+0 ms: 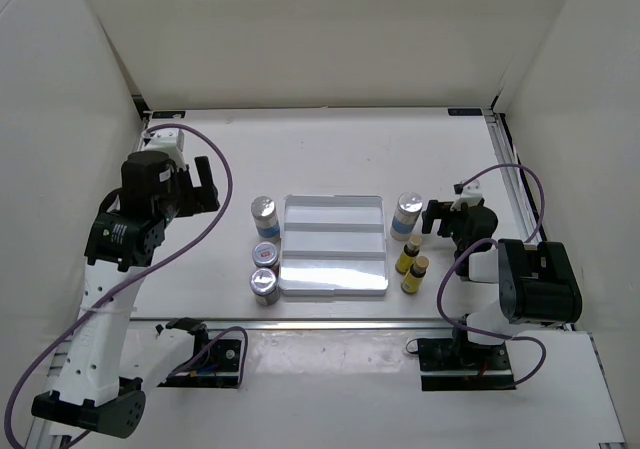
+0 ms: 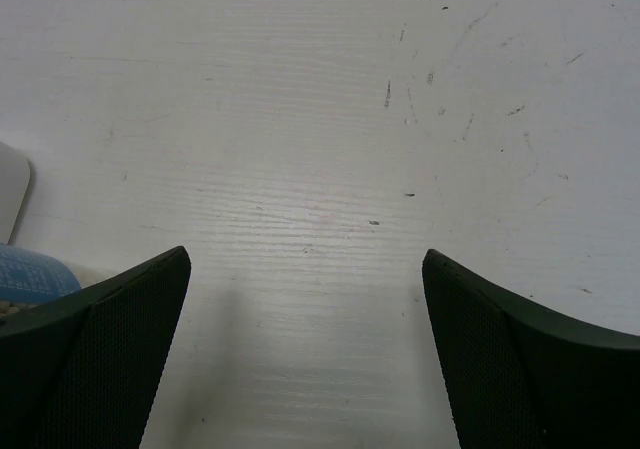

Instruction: Organize the condiment bottles

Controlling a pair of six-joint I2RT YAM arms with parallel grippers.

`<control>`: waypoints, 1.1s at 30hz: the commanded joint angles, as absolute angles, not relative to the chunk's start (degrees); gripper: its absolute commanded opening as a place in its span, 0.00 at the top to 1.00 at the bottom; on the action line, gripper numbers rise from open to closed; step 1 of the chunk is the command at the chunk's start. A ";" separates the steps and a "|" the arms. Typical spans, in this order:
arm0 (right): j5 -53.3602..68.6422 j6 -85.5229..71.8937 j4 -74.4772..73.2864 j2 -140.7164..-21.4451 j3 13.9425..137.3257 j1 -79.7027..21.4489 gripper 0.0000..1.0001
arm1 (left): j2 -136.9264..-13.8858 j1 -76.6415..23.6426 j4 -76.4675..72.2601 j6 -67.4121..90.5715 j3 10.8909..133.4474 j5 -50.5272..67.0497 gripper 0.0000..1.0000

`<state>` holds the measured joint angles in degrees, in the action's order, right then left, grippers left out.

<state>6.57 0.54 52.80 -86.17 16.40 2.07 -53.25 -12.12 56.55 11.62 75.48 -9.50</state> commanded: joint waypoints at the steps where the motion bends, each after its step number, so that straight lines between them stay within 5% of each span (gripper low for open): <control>1: 6.24 1.49 54.58 -84.90 17.58 1.85 0.00 | -52.82 -12.13 57.39 12.66 77.43 -9.67 0.00; 33: 6.24 1.49 54.58 -84.90 17.58 1.85 0.00 | -51.59 -12.13 58.62 7.74 75.32 -6.95 0.00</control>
<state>6.59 0.54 52.80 -86.17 16.40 2.07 -51.92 -12.12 57.04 8.84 75.46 -9.39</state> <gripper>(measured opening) 0.998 0.995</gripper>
